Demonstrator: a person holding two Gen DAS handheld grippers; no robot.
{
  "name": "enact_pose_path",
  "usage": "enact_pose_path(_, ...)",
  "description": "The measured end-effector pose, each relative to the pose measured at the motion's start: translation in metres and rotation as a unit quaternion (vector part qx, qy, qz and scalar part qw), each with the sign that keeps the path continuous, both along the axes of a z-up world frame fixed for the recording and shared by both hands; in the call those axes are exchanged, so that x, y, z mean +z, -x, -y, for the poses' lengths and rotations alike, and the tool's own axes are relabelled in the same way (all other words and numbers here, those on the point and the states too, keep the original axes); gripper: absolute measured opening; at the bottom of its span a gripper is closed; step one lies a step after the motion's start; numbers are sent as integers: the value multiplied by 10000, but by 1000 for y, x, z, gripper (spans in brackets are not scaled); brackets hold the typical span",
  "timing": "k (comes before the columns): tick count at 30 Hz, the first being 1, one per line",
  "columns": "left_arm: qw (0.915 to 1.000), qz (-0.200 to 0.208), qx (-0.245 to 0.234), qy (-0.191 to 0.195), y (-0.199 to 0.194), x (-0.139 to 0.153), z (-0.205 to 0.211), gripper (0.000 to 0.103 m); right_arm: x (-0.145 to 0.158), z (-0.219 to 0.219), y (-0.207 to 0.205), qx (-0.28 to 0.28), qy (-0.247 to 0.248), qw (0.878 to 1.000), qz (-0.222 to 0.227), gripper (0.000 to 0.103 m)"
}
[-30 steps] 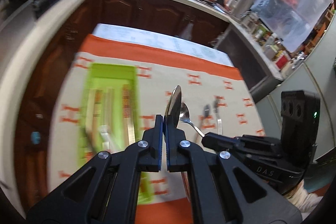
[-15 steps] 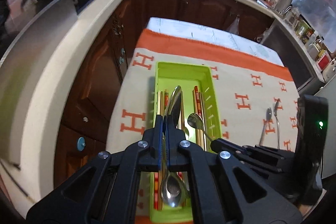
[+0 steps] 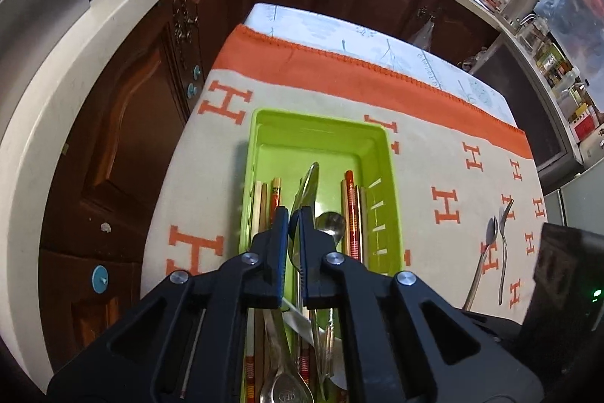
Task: Organize utensils
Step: 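Carry both steel spoons into the green tray and open both tools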
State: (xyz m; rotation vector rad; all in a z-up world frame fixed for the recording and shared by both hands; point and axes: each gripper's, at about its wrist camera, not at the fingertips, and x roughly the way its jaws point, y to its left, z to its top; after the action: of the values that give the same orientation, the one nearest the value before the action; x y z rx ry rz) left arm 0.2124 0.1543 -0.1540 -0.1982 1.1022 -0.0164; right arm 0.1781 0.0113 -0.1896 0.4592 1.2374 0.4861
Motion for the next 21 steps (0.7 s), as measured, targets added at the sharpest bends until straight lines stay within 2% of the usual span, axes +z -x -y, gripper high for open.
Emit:
enact_pose_path(3,10000,52,-40,-33,5,1,3,4,7,8,4,-8,-60,10000,43,5)
enact_pose_path(5,9999,81,-109,-47,9,4,7,10,11,14,7,-29,-92,9999,60,5)
enact_pose_path(7,9998,110,-162,-72,16,8,12,23,14,19,9,-48,-121,9999,56,5)
enact_pose_path(9,9997,156,-166,-119,22,12,18,30,16,26,12,-78,-120,9999,35,5)
enact_pose_path(15,9996,153,-250,-27,40,19,34,31,20,51,21,-244,-61,9997,15,5)
enact_pose_path(21,9983,141,-566,49,62,27,68,31,20,79,35,-361,44,9993,14,5)
